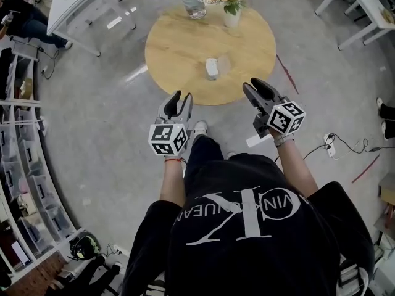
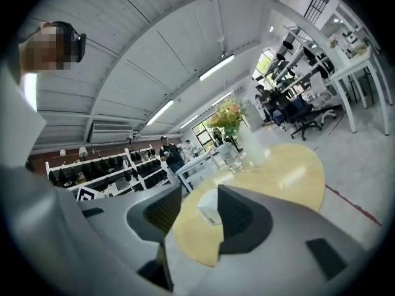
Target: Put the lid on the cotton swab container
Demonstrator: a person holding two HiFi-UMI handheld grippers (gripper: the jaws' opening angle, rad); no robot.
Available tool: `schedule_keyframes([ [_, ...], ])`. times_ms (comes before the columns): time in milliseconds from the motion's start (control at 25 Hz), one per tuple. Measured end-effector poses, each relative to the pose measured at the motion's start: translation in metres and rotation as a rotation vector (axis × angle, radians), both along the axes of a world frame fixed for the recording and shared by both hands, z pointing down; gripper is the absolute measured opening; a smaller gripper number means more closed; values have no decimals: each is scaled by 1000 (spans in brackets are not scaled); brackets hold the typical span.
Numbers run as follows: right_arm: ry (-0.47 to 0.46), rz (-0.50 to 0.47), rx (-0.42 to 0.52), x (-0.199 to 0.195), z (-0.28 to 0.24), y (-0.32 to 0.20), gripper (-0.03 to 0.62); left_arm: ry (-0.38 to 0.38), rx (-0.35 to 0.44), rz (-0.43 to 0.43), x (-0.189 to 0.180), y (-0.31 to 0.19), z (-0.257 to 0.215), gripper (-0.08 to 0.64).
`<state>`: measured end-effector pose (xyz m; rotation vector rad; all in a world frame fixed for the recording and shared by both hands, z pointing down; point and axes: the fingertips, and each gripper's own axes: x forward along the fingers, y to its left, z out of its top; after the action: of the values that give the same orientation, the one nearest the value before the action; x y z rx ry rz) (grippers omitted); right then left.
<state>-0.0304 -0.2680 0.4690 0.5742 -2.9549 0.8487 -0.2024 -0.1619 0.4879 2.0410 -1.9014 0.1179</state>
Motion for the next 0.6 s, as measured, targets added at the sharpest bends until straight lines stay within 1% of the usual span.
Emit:
schedule_keyframes([
  [320,22,41,-87,-47,21,-32,156,28,-92,199,-4,-51,35,141],
  [600,27,83,-198,-73,48,-50,161,27,-179,411,20,-86,66,176],
])
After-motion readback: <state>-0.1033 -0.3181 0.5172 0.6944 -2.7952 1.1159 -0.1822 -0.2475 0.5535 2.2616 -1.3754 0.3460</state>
